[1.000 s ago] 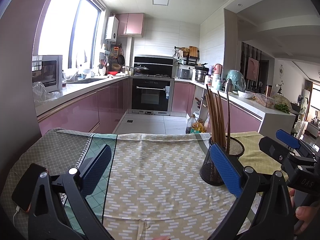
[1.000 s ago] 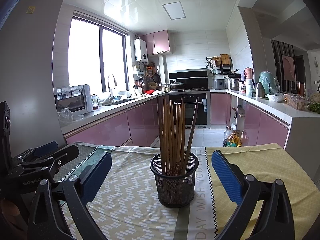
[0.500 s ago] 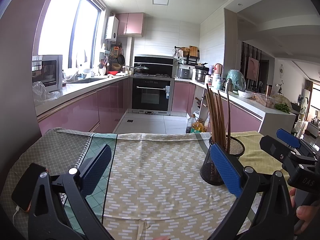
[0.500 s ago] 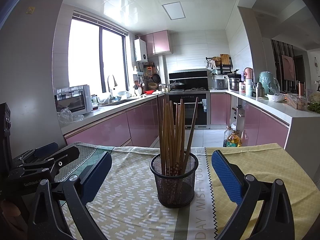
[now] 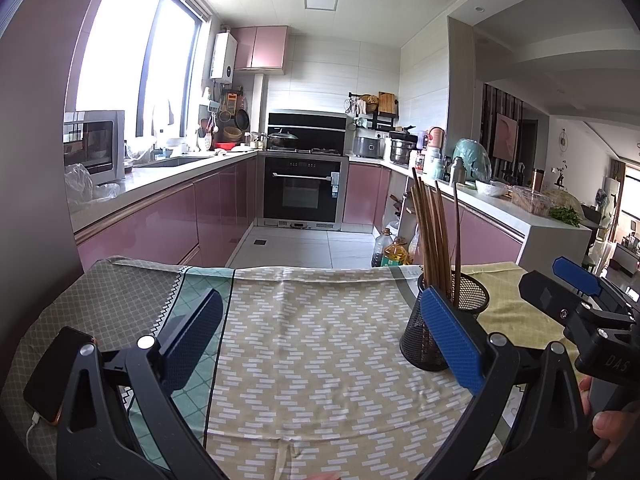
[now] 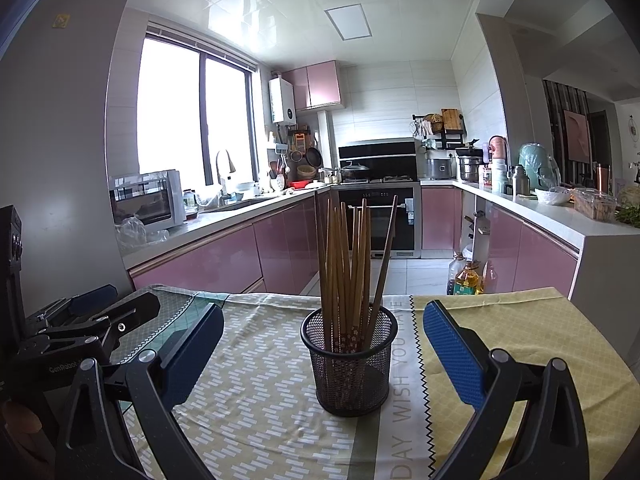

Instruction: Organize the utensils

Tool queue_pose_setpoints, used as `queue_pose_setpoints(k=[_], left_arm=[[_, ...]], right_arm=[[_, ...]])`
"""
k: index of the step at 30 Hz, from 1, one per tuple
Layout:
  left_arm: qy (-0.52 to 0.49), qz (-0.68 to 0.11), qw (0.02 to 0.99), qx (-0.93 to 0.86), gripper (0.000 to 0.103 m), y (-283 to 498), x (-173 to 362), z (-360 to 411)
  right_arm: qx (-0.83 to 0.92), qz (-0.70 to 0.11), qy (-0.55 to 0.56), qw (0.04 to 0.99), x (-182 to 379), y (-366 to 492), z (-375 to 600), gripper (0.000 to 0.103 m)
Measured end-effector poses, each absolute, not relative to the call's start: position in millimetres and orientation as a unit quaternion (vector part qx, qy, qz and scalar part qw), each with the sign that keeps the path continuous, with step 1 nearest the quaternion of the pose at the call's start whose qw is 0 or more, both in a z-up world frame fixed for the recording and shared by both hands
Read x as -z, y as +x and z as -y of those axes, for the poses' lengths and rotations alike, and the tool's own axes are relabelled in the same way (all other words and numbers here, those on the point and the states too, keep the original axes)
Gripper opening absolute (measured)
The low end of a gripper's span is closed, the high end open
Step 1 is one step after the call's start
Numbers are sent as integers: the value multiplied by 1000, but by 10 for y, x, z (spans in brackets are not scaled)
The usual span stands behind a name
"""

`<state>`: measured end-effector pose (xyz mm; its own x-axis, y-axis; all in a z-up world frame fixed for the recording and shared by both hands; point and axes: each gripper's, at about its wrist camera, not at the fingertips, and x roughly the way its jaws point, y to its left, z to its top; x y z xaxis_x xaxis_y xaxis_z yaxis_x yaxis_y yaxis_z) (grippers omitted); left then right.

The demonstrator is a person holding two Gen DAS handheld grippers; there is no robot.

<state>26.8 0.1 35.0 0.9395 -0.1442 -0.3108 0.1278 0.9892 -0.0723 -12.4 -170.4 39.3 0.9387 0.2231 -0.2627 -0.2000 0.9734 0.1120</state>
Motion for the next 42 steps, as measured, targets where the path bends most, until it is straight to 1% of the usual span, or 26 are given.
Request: queue_pose_setpoints(k=[42], left_arm=[[-25,-159,985,69,98,248,-288,0]], right_arm=[[-106,-140,41,984,-368,-123,1674,97]])
